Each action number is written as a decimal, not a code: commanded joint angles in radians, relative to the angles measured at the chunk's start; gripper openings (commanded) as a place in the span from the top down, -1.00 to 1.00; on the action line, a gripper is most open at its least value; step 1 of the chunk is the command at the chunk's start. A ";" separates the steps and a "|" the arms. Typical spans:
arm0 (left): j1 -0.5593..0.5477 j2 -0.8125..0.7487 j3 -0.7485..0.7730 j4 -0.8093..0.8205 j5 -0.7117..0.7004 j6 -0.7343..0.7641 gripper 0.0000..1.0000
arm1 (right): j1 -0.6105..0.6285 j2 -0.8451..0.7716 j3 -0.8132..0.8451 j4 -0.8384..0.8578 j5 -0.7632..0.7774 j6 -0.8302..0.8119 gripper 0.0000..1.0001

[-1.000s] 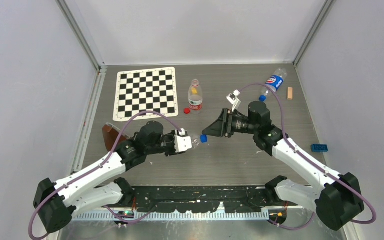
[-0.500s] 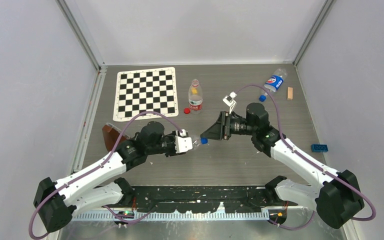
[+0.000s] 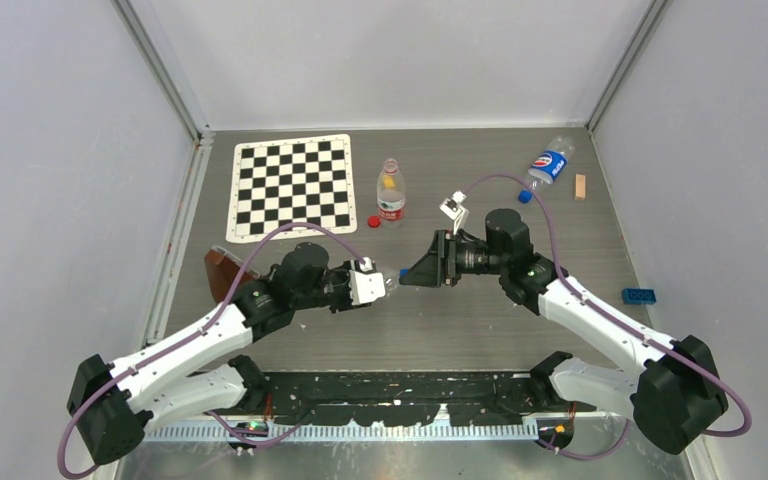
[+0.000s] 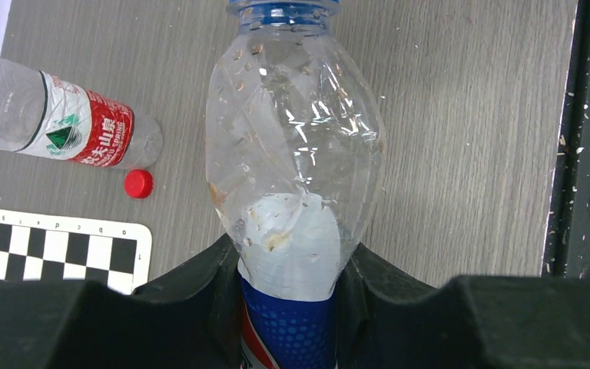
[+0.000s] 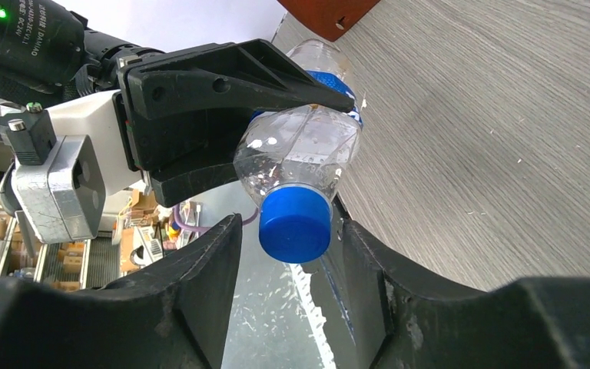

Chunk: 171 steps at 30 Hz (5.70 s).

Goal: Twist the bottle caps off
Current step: Unscrew the bottle cap from the plastic bottle.

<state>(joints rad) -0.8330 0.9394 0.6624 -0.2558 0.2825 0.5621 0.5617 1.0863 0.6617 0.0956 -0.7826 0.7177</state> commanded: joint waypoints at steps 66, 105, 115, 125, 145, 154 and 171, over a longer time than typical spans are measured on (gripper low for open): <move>0.075 -0.012 0.013 -0.007 0.164 -0.065 1.00 | 0.086 -0.062 0.107 -0.106 0.275 -0.042 -0.12; 0.075 0.034 0.066 -0.049 0.351 -0.119 1.00 | 0.083 -0.290 -0.014 -0.035 -0.150 -0.914 0.99; 0.075 0.060 0.096 -0.099 0.421 -0.104 1.00 | 0.086 -0.352 -0.069 -0.063 -0.157 -1.192 0.99; 0.075 0.092 0.138 -0.166 0.455 -0.106 1.00 | 0.090 -0.341 -0.074 -0.195 -0.155 -1.469 0.99; 0.117 0.087 0.067 -0.066 0.299 -0.141 1.00 | 0.090 -0.358 -0.080 -0.166 -0.102 -1.407 -0.13; 0.116 0.085 0.005 0.067 0.151 -0.153 1.00 | 0.090 -0.351 -0.169 0.212 0.129 -0.908 -0.35; 0.105 -0.030 -0.163 0.375 0.042 -0.226 1.00 | 0.078 -0.225 0.071 -0.154 0.695 -0.019 -0.78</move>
<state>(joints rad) -0.7204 0.9222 0.5129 0.0044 0.3504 0.3630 0.6498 0.8261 0.6029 0.1387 -0.1364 0.5491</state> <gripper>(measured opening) 0.390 0.879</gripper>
